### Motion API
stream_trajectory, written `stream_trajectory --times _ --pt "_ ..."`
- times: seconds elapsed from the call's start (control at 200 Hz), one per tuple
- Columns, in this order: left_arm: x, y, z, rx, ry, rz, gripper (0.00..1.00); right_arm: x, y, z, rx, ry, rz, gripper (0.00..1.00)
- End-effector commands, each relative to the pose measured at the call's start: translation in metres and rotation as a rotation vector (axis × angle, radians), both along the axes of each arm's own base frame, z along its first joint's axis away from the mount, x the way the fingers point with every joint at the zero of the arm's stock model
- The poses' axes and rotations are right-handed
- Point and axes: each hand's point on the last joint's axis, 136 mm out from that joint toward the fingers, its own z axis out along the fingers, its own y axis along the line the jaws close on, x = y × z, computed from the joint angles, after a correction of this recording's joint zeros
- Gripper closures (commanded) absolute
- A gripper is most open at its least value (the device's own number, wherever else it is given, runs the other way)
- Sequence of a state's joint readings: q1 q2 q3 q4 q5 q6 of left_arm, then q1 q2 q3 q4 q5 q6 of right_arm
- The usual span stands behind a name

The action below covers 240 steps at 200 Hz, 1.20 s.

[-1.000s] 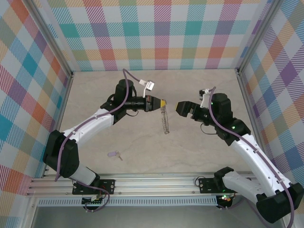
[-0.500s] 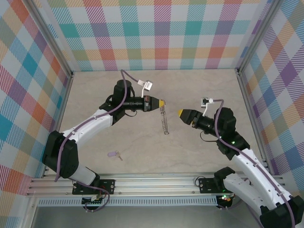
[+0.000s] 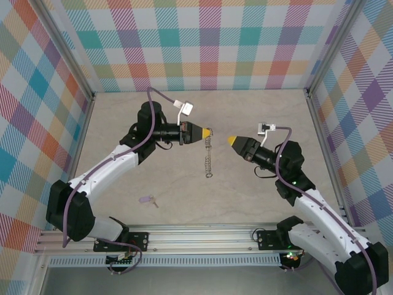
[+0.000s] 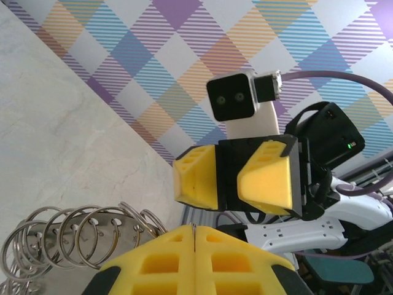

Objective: Put the keys on the keyring

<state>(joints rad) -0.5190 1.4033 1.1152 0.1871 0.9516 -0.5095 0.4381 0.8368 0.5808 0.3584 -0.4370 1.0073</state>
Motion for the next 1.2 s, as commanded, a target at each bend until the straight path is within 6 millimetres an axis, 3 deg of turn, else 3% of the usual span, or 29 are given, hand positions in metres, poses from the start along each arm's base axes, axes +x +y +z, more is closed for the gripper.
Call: stream_trajectory --times 0.0,0.55,0.96,1.195 --pt "-0.006 0.0 0.03 -0.056 -0.074 -0.036 1.0 -0.001 0.004 0.032 0.068 -0.082 0.03 0.54" --pt "-0.006 -0.011 0.02 -0.047 -0.057 -0.071 1.0 0.013 0.037 0.045 0.065 -0.109 0.102 0.6" --pt "-0.01 -0.013 0.028 -0.057 -0.074 -0.089 1.0 0.017 0.046 0.034 0.05 -0.092 0.118 0.61" --pt "-0.01 -0.015 0.024 -0.052 -0.069 -0.088 1.0 0.011 0.052 0.038 0.049 -0.111 0.15 0.7"
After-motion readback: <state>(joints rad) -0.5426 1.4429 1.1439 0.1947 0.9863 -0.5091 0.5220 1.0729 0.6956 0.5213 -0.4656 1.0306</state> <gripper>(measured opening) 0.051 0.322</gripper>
